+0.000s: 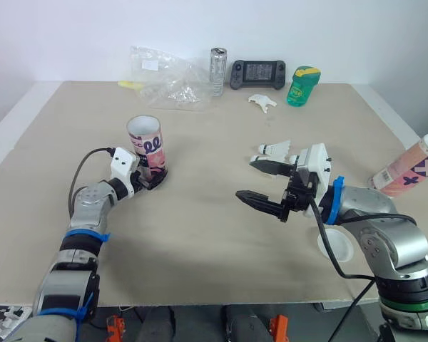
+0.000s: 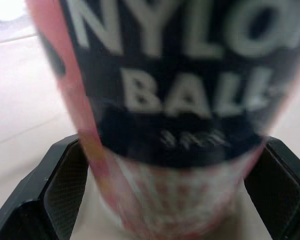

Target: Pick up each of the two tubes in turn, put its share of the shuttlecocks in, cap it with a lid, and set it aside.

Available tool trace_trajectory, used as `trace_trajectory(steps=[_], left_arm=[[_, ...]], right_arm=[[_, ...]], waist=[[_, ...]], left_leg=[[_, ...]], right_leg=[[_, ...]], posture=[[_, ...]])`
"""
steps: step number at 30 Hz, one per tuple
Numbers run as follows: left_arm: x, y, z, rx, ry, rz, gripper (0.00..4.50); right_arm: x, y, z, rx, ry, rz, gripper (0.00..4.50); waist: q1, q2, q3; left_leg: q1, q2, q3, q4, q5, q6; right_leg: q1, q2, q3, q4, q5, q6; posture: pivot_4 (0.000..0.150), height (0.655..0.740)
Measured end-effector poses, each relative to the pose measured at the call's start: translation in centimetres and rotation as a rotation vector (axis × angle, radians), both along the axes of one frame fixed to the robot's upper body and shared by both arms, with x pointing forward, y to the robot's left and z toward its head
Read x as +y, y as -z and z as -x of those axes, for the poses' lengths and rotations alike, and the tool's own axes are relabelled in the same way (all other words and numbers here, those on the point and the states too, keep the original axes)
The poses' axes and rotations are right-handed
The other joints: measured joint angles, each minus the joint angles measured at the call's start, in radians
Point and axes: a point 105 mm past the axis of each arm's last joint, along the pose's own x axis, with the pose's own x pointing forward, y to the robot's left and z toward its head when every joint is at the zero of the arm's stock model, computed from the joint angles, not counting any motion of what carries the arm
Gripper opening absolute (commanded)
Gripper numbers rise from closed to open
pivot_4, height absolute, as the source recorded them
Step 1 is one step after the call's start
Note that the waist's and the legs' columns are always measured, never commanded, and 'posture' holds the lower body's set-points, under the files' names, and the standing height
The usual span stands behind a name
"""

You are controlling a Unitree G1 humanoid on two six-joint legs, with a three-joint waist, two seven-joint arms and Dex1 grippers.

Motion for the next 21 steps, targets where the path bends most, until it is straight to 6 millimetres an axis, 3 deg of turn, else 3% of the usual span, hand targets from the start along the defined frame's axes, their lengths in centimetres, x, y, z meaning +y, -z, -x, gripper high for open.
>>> trace_trajectory(steps=[2, 7, 15, 19, 21], left_arm=[[-1.2, -0.1, -0.1, -0.004, 0.043, 0.016, 4.50], [-2.4, -0.2, -0.1, -0.014, 0.091, 0.038, 3.15], [-2.2, -0.2, 0.3, -0.025, 0.106, 0.032, 3.15], [-2.4, -0.7, 2.1, -0.051, 0.222, -0.062, 3.15], [-2.4, -1.3, 3.1, -0.049, 0.288, -0.126, 3.15]], right_arm=[[0.0, 0.0, 0.0, 0.000, 0.001, 0.001, 4.46], [-0.1, 0.0, -0.1, -0.005, 0.019, 0.013, 4.50], [-0.7, 0.4, -0.3, -0.001, 0.052, 0.039, 4.50], [-5.4, 1.4, -3.2, 0.014, 0.309, 0.117, 4.50], [-6.7, 1.8, -3.9, 0.024, 0.376, 0.121, 4.50]], waist=[[0.000, 0.000, 0.000], [0.000, 0.000, 0.000], [-0.001, 0.000, 0.000], [-0.001, 0.000, 0.000], [-0.002, 0.000, 0.000]], left_leg=[[0.000, 0.000, 0.000, 0.000, 0.000, 0.000], [0.000, 0.000, -0.001, 0.000, 0.000, 0.000], [0.000, 0.000, 0.000, 0.000, 0.000, 0.000], [-0.001, 0.000, 0.000, 0.000, 0.000, 0.000], [-0.001, 0.001, 0.000, 0.000, 0.000, 0.000]], right_leg=[[0.000, 0.000, 0.000, 0.000, 0.000, 0.000], [0.000, 0.000, 0.000, 0.000, 0.000, 0.000], [0.000, 0.000, 0.000, 0.000, 0.000, 0.000], [-0.001, 0.000, 0.000, 0.000, 0.000, 0.000], [-0.001, 0.000, 0.000, 0.000, 0.000, -0.001]], posture=[[0.150, 0.7236], [0.150, 0.7236], [0.150, 0.7236], [0.150, 0.7236], [0.150, 0.7236]])
